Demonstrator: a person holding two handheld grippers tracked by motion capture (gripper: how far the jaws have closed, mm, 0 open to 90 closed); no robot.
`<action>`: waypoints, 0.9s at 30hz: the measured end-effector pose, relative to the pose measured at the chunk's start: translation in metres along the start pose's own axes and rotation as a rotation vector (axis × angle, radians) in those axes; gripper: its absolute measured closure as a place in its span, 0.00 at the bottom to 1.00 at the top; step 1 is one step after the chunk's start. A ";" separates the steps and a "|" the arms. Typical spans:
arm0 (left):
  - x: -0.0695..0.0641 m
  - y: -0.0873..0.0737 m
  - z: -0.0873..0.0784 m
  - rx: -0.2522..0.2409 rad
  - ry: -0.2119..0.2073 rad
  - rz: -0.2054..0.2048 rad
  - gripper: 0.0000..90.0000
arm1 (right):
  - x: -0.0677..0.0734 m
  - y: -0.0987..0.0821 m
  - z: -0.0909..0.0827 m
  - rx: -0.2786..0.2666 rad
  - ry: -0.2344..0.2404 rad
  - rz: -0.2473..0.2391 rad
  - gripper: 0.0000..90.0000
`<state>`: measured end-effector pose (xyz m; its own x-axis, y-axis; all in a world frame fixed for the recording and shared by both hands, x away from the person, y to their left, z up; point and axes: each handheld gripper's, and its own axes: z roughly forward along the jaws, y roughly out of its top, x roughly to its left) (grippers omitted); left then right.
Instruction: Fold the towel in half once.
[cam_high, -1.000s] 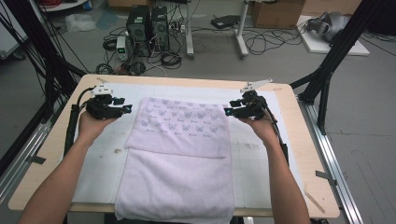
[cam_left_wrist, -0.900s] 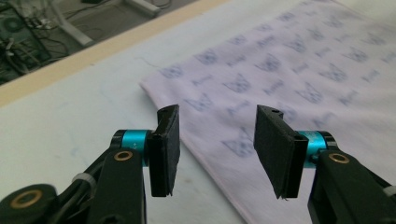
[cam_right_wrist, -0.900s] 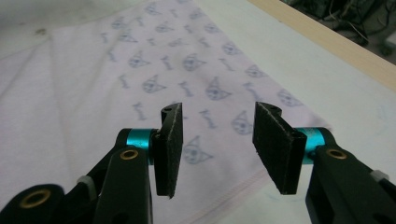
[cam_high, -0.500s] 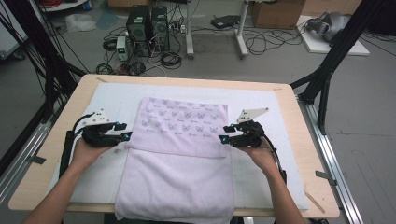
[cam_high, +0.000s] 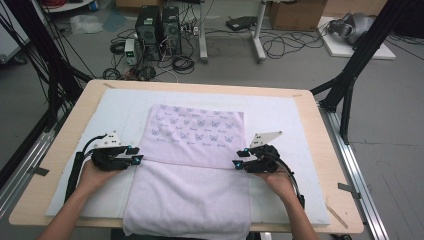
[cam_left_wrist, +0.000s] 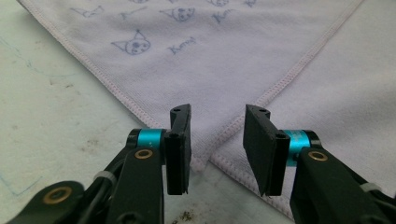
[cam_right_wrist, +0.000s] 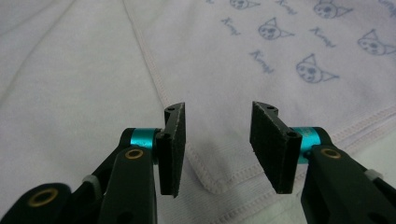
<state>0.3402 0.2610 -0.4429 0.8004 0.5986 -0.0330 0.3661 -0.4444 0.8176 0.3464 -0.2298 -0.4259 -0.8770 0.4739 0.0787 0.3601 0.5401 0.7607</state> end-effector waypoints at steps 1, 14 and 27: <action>0.000 0.000 0.002 0.020 0.014 0.003 0.69 | 0.000 -0.002 0.002 0.002 0.006 0.002 0.62; 0.000 0.002 0.007 0.061 0.038 -0.015 0.95 | -0.004 -0.007 0.016 0.057 0.023 -0.001 0.96; 0.000 0.019 -0.010 -0.006 0.028 -0.029 0.96 | -0.004 -0.002 -0.004 -0.018 0.035 0.003 0.98</action>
<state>0.3423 0.2599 -0.4218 0.7757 0.6298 -0.0409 0.3864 -0.4226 0.8198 0.3480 -0.2356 -0.4246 -0.8869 0.4503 0.1032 0.3568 0.5259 0.7721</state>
